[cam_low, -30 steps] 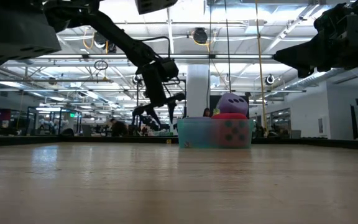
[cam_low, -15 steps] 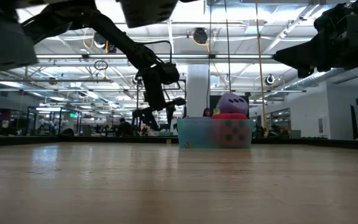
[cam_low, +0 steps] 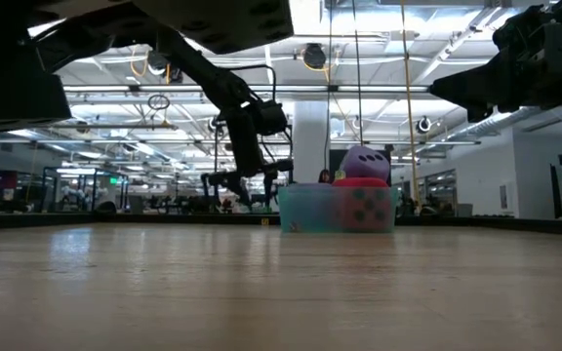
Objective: Pick & Place Dice
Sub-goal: Adjust the green bin on the table, then put the yellow die into the green bin
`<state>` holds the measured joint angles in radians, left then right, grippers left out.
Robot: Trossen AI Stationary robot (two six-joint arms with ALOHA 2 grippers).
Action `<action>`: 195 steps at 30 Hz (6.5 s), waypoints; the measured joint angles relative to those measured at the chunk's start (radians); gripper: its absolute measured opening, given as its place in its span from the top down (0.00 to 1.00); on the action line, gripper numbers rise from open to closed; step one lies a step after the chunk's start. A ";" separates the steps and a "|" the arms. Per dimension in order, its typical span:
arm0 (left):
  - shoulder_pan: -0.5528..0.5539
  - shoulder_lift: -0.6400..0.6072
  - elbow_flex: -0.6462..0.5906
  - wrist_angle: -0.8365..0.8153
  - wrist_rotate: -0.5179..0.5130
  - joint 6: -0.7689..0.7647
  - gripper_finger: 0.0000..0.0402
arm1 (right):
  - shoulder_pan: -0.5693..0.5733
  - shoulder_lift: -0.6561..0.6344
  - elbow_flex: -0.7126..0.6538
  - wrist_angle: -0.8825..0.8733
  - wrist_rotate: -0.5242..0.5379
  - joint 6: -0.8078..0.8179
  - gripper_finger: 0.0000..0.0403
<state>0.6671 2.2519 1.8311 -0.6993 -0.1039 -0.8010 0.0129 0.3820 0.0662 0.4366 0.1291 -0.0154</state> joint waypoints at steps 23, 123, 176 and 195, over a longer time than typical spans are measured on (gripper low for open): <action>0.019 0.014 -0.001 0.081 0.225 0.009 0.52 | 0.000 0.000 0.000 0.000 0.000 0.000 0.85; -0.012 0.250 0.409 -0.276 0.047 0.060 0.52 | 0.000 0.000 0.000 0.000 0.000 0.000 0.85; -0.080 0.247 0.451 -0.129 0.249 0.171 0.52 | 0.000 0.000 0.000 0.000 0.000 0.000 0.85; -0.068 0.249 0.508 -0.142 0.311 0.221 0.52 | 0.000 0.000 0.000 0.000 0.000 0.000 0.85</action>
<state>0.5996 2.5011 2.3390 -0.8416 0.2070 -0.5803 0.0128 0.3820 0.0662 0.4366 0.1291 -0.0154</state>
